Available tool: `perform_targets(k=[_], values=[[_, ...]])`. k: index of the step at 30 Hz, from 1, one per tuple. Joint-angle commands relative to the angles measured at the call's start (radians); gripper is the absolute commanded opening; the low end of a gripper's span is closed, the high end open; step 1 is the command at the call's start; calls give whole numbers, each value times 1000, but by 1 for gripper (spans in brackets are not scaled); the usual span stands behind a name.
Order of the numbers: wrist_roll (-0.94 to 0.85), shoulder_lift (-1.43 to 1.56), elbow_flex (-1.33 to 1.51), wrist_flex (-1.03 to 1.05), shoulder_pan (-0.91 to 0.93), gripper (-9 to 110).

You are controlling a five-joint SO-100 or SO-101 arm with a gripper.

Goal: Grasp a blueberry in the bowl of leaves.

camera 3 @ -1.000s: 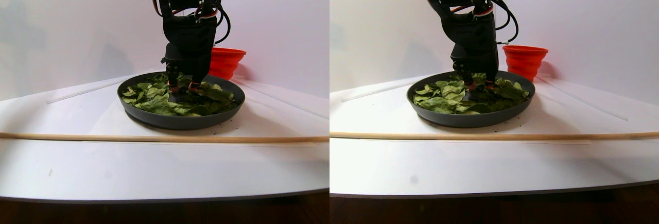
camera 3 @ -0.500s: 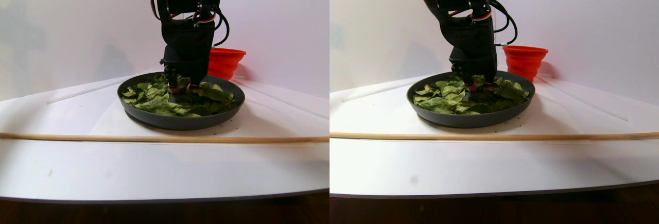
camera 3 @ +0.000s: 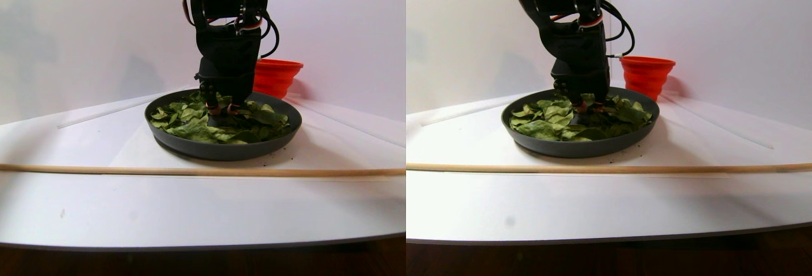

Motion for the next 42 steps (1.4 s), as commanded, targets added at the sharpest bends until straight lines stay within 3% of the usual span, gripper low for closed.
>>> perform_targets(k=[1,42], values=[[5,9,-12,-8,-2,10],[-44,253,32,83,51,9]])
